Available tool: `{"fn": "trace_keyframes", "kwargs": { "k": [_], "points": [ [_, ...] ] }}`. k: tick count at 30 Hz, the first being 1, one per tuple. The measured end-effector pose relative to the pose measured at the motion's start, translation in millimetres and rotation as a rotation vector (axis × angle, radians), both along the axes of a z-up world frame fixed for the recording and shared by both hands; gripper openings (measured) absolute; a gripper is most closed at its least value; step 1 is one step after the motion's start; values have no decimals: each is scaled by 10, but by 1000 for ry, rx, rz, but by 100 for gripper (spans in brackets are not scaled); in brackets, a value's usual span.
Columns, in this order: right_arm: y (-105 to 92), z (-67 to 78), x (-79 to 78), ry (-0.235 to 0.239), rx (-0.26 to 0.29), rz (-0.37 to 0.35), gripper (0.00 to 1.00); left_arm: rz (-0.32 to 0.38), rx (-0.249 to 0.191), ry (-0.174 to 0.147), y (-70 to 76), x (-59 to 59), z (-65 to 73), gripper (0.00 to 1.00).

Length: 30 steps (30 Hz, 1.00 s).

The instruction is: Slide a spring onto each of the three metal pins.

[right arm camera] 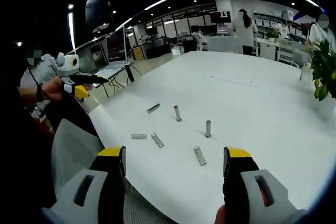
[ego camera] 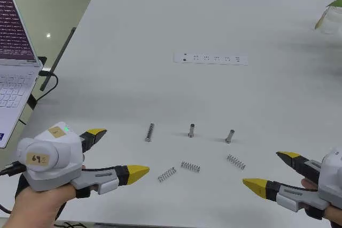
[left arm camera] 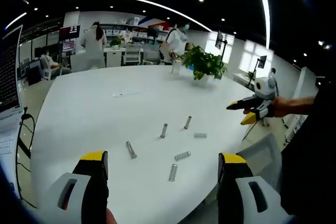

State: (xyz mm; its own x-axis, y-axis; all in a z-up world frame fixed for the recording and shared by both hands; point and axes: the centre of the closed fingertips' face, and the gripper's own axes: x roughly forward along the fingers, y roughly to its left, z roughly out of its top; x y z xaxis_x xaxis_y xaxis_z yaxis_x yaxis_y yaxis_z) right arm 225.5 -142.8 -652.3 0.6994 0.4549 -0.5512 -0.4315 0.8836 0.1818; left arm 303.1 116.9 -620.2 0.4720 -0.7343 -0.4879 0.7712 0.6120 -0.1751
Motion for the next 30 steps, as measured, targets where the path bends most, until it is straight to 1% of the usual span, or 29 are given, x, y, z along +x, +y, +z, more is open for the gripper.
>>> {"fn": "trace_keyframes", "kwargs": {
  "k": [10,30],
  "points": [
    [-14,-3,-6,-1,0,-4,74,11,-3,3,42,-9,-12,83],
    [10,-9,-15,1,-2,0,74,20,-5,1,50,-20,9,83]
  ]
}}
